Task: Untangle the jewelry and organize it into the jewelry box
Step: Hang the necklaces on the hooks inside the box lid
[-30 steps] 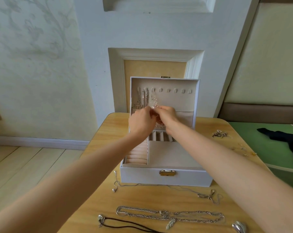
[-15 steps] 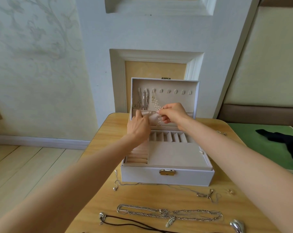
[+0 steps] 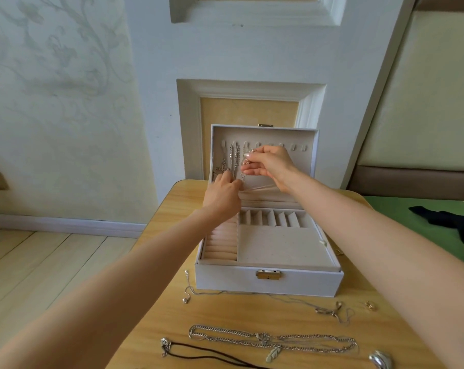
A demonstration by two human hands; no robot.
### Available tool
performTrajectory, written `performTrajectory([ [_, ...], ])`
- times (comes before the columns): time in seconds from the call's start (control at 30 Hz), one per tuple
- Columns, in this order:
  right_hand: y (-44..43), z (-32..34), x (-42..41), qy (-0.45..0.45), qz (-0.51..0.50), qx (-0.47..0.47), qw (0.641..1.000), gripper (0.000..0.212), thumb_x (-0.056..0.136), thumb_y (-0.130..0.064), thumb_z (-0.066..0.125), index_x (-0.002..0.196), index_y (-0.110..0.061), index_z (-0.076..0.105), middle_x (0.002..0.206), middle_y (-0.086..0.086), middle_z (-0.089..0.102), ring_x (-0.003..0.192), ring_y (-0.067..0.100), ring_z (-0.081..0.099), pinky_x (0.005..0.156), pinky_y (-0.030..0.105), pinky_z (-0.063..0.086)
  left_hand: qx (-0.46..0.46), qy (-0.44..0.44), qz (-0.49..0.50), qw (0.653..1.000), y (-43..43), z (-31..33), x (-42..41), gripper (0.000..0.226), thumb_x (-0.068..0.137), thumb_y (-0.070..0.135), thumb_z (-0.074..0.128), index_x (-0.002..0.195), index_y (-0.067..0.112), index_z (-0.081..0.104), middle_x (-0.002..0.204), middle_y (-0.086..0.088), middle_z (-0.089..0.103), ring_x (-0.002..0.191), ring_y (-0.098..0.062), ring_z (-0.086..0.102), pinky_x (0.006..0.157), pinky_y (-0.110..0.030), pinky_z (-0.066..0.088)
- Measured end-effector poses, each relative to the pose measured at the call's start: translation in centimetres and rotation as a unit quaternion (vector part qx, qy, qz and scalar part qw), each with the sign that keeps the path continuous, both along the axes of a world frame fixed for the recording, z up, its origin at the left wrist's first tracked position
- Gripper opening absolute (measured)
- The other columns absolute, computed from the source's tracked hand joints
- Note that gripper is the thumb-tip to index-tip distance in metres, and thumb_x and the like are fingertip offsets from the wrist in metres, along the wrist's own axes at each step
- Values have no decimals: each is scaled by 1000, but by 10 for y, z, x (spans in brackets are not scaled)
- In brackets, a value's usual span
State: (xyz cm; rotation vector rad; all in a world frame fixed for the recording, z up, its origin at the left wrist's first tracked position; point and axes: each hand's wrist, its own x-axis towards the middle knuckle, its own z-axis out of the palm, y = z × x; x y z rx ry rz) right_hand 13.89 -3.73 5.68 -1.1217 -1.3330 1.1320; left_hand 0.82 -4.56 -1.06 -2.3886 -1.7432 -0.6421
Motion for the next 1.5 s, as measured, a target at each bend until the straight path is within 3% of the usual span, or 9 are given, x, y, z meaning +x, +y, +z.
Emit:
performTrajectory([
  [0.17, 8, -5, -2, -39, -15, -3, 999, 21, 87, -1, 62, 107, 5, 58, 91, 19, 67, 68, 19, 67, 66, 26, 57, -38, -15, -40, 998, -4, -2, -9, 47, 89, 5, 45, 133, 20, 50, 123, -6, 44, 116, -24, 44, 85, -33, 43],
  [0.27, 13, -15, -2, -219, -52, -4, 974, 17, 81, -7, 71, 97, -7, 66, 90, 12, 70, 66, 14, 66, 60, 19, 56, -47, -23, -47, 998, -4, 1, -10, 47, 89, 4, 45, 134, 19, 50, 123, -6, 44, 115, -22, 45, 79, -29, 42],
  [0.4, 14, -29, 1, -354, -97, 41, 929, 19, 78, -6, 71, 94, -15, 68, 104, 6, 69, 96, 20, 65, 91, 34, 51, -58, -18, -53, 997, -3, 4, -12, 47, 88, 4, 47, 133, 18, 50, 125, -6, 43, 116, -23, 46, 85, -33, 47],
  [0.6, -7, -39, 7, -514, -27, 80, 854, 46, 84, 1, 46, 120, -22, 64, 125, 6, 61, 118, 26, 50, 101, 35, 41, -106, -24, -78, 991, 2, 13, -15, 48, 86, 3, 51, 133, 13, 45, 130, -8, 42, 122, -24, 44, 99, -38, 42],
  [0.77, -48, -41, 18, -514, -19, 161, 842, 46, 87, -7, 55, 132, -20, 53, 136, 3, 47, 130, 21, 36, 107, 30, 27, -56, -46, -158, 985, -42, 11, -15, 49, 90, 16, 57, 135, 8, 39, 138, -11, 39, 122, -24, 45, 100, -40, 42],
  [0.97, -133, -60, 35, -515, 38, 203, 832, 28, 89, -23, 60, 116, -25, 65, 125, -9, 60, 118, 13, 52, 105, 31, 32, -61, -86, -252, 962, -136, -11, -35, 30, 93, 22, 55, 119, 10, 48, 123, -3, 54, 104, -11, 58, 88, -31, 48],
  [1.23, -201, -72, 70, -485, 53, 306, 818, 27, 77, -10, 73, 100, -23, 70, 101, -8, 63, 96, 7, 55, 92, 23, 41, -41, 50, -268, 961, -177, -36, -54, 34, 88, 44, 44, 114, 24, 51, 153, -1, 24, 142, -19, 21, 116, -35, 18],
  [1.33, -222, -48, 92, -581, 146, 172, 782, 24, 83, -7, 65, 87, -31, 68, 89, -17, 56, 83, -1, 52, 76, 22, 45, -73, 80, -246, 963, -180, -29, -50, 34, 89, 41, 55, 118, 25, 53, 156, 0, 14, 143, -20, 13, 116, -36, 21],
  [1.5, -241, -38, 113, -707, 282, -78, 644, 48, 82, 5, 51, 99, -40, 57, 102, -17, 45, 93, 1, 45, 78, 26, 45, -87, 80, -236, 965, -183, -27, -46, 33, 89, 42, 56, 118, 27, 52, 156, 2, 14, 144, -21, 11, 115, -40, 26],
])
